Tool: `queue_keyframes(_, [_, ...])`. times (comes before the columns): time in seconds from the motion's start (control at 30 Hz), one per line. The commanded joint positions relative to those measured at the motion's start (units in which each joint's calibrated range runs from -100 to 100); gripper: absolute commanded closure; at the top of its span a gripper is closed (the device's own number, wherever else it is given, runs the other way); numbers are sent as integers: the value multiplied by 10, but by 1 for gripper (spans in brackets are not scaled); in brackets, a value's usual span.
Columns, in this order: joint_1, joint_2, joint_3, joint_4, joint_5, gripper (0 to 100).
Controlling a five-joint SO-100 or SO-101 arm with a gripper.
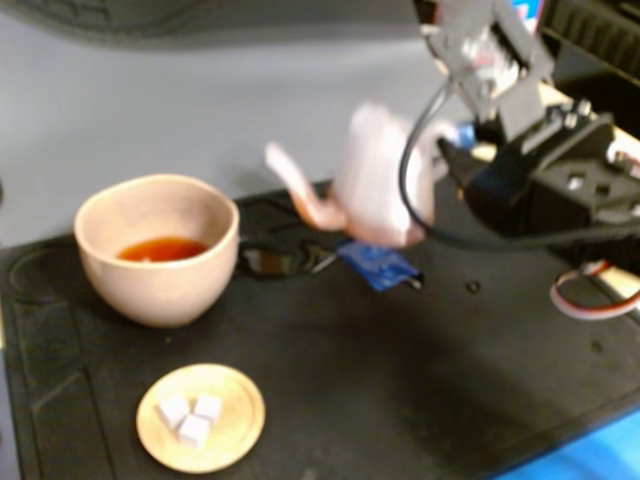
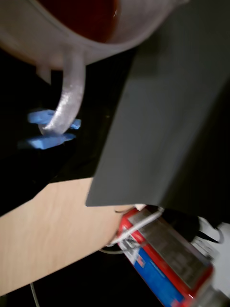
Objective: Pick up a kettle and pour liquid into a cup.
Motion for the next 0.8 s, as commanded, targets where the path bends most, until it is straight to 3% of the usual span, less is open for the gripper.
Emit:
queue_keyframes(0.0, [2,28,-33,-26,15,100])
queue_keyframes(0.77, [28,158,-129,-27,38,100])
